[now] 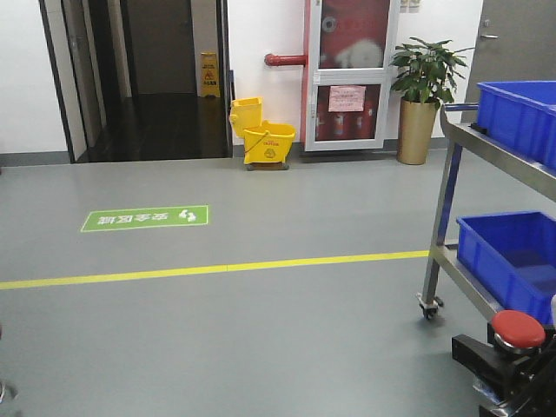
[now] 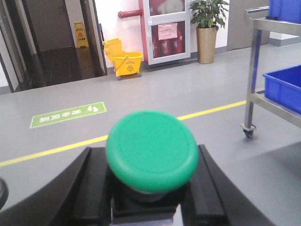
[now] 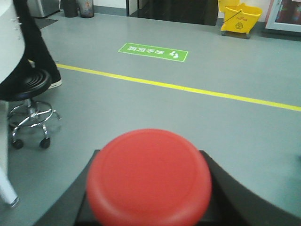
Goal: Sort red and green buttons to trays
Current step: 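Hold both buttons while the base drives to the green and red trays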
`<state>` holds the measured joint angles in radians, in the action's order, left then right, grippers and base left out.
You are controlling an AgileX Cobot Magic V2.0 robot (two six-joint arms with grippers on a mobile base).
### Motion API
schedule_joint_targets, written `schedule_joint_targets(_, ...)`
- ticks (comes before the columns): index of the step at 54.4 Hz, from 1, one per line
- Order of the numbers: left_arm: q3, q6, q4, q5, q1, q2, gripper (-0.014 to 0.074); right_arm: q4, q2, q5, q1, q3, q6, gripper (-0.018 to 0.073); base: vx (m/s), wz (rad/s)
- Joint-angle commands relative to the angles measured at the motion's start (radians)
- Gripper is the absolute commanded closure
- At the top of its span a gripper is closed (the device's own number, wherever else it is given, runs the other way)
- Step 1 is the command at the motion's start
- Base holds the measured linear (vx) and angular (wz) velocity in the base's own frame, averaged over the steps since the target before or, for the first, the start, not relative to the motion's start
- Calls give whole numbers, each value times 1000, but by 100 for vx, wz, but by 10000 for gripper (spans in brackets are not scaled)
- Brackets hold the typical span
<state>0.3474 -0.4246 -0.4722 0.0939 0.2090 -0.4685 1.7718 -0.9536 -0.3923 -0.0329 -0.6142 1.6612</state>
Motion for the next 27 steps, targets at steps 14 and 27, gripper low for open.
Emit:
schedule_joint_targets(14, 30, -8, 6, -76, 4, -5, 599, 3, 10, 16, 3, -34, -1, 557, 67, -17)
schedule_joint_targets(27, 30, -8, 6, -75, 4, -5, 599, 3, 10, 16, 3, -34, -1, 557, 63, -56)
